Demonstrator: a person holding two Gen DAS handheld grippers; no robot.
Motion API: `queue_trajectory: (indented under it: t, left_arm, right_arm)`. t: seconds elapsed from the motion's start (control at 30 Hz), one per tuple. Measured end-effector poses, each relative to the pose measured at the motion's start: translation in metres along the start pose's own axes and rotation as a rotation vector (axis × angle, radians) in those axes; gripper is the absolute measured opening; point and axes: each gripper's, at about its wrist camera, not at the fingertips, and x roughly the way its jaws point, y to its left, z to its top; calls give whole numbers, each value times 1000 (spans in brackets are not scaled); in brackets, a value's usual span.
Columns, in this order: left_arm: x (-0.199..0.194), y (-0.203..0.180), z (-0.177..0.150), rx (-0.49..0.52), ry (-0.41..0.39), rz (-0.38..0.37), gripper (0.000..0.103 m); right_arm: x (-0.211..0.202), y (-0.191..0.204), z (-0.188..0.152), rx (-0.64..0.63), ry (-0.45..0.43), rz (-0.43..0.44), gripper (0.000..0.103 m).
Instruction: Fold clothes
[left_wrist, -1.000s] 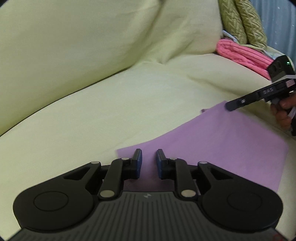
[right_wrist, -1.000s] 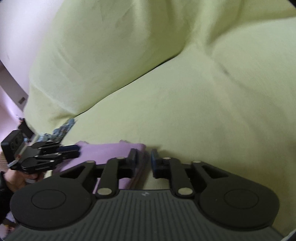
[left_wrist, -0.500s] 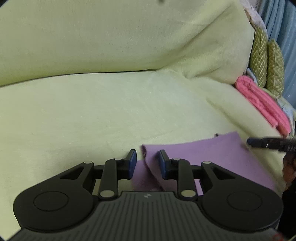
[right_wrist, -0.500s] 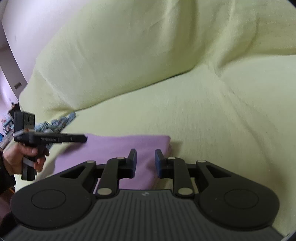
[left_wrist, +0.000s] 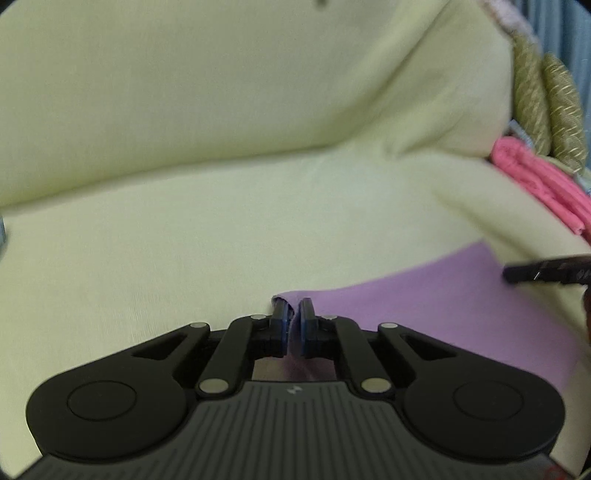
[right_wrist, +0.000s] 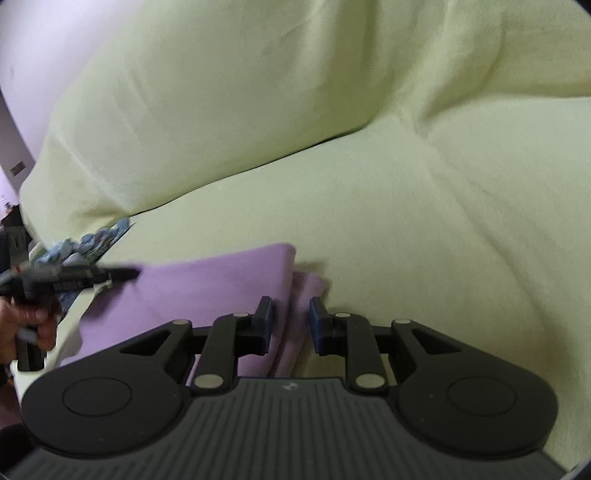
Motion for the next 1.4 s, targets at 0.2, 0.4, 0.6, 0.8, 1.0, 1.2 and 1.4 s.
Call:
queue_trajectory:
  t: [0.2, 0.4, 0.6, 0.8, 1.0, 1.2, 1.4]
  left_arm:
    - [4, 4, 3, -12, -10, -8, 17]
    - [1, 6, -2, 18, -17, -1, 20]
    - [-11, 8, 4, 29, -19, 32, 25]
    - [-33, -18, 13, 79, -90, -24, 22]
    - [7, -43, 0, 165, 12, -55, 22]
    - [12, -43, -9, 172, -18, -59, 22]
    - [2, -38, -5, 173, -10, -54, 22]
  right_arm:
    - [8, 24, 11, -106, -8, 74, 20]
    - [32, 17, 6, -225, 28, -19, 0]
    - [11, 16, 14, -195, -2, -102, 17]
    - [22, -12, 32, -28, 54, 26, 29]
    - [24, -21, 28, 9, 35, 47, 6]
    - [13, -30, 13, 46, -7, -29, 0]
    - [7, -29, 15, 80, -21, -9, 6]
